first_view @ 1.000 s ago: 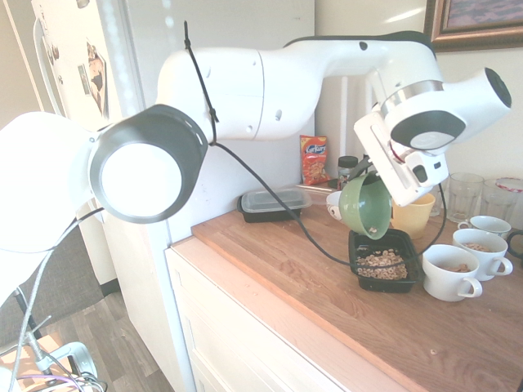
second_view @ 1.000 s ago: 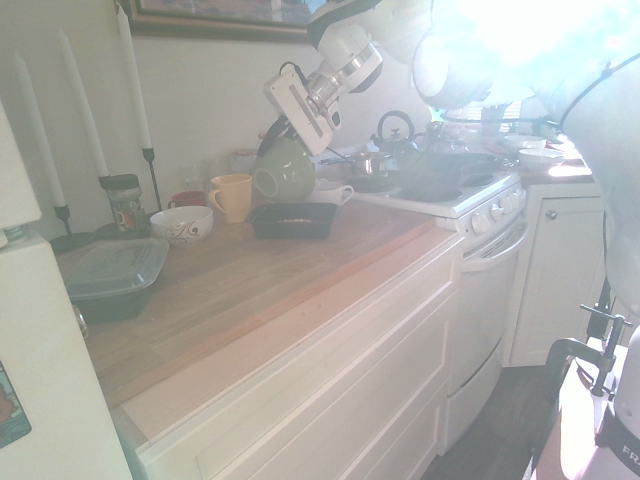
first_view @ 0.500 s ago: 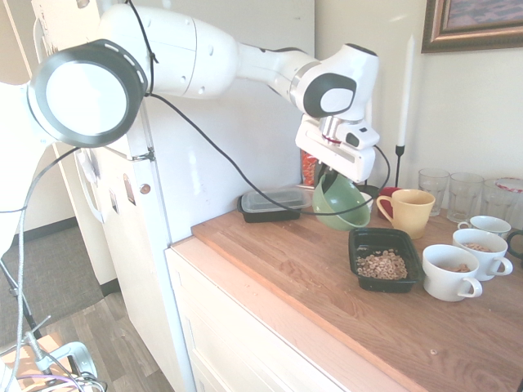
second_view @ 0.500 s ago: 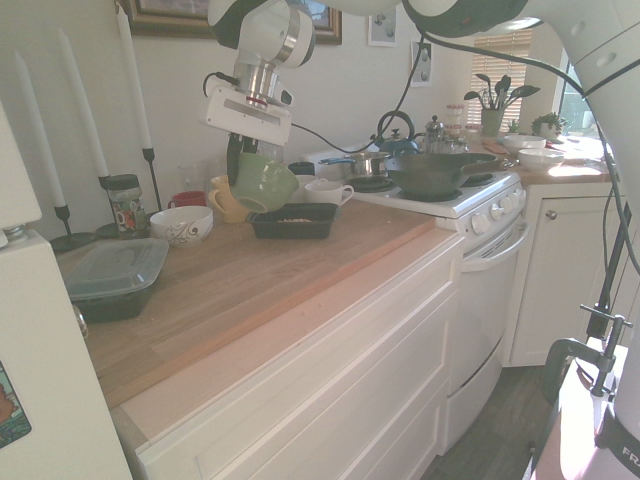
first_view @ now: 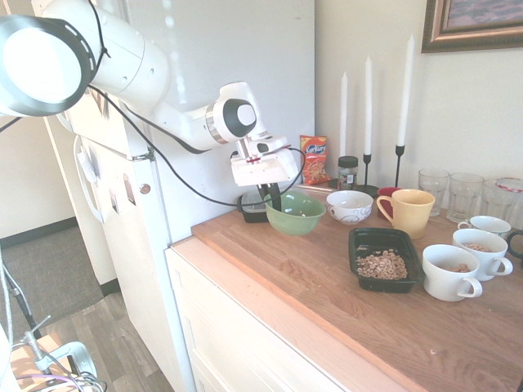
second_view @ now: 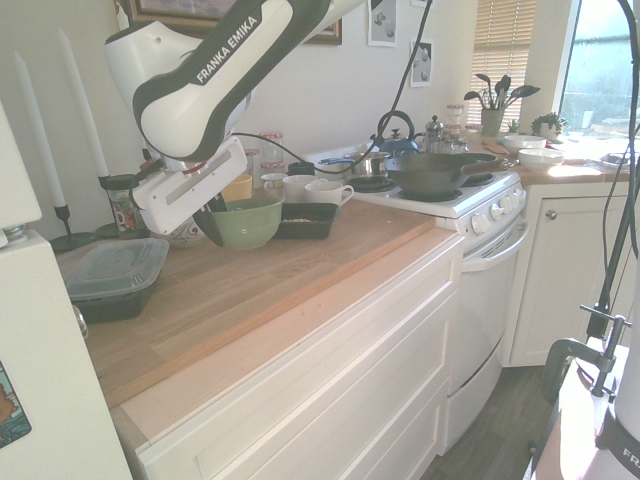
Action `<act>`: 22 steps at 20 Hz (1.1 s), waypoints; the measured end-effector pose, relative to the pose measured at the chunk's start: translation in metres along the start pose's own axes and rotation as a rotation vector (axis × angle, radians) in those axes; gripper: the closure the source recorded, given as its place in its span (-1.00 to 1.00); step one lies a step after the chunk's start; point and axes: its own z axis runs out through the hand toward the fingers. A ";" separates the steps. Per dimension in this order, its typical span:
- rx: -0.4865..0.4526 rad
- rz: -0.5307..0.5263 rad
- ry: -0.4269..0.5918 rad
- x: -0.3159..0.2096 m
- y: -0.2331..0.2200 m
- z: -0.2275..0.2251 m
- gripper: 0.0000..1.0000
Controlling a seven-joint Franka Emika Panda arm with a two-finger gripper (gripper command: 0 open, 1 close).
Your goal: Pour the cereal into the box
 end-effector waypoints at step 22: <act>0.060 0.032 0.092 -0.016 -0.037 0.059 -1.00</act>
